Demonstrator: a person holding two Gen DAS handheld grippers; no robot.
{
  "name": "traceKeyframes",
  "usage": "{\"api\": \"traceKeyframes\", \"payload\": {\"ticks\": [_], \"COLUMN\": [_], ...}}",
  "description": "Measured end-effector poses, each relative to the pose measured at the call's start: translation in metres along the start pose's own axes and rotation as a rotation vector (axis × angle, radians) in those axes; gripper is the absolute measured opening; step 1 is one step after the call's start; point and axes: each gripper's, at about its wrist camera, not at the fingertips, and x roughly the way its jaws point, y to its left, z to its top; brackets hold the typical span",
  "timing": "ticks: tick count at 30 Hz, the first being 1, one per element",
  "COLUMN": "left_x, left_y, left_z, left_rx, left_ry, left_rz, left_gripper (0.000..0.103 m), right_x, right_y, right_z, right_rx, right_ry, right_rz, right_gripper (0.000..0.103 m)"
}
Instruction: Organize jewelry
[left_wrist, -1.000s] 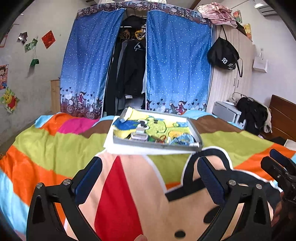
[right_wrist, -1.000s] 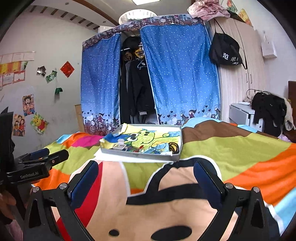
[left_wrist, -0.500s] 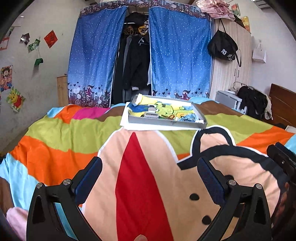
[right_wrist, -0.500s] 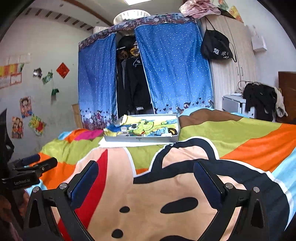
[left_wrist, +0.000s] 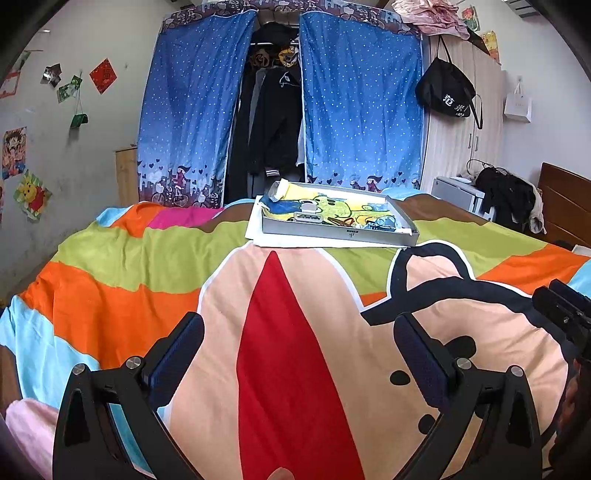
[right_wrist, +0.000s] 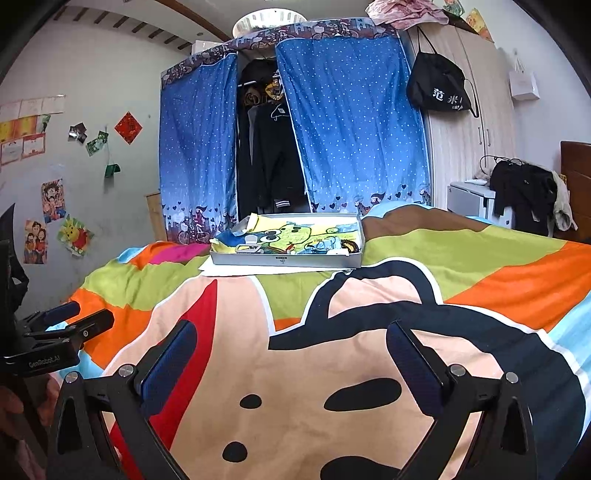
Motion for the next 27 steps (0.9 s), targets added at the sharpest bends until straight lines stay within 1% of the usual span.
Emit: {"api": "traceKeyframes", "payload": {"ticks": [12,27], "left_x": [-0.004,-0.010], "left_y": [0.002,-0.002], "left_z": [0.001,0.005], "left_rx": [-0.004,0.015], "left_ry": [-0.014,-0.039], "left_rz": [-0.007,-0.009], "left_gripper": [0.101,0.101], "right_x": [0.000,-0.006], "right_y": [0.000,0.002], "right_z": [0.002,0.007], "right_rx": [-0.006,-0.017], "right_ry": [-0.002,-0.044], "right_rz": [0.005,0.013], "right_gripper": [0.103,0.103]}}
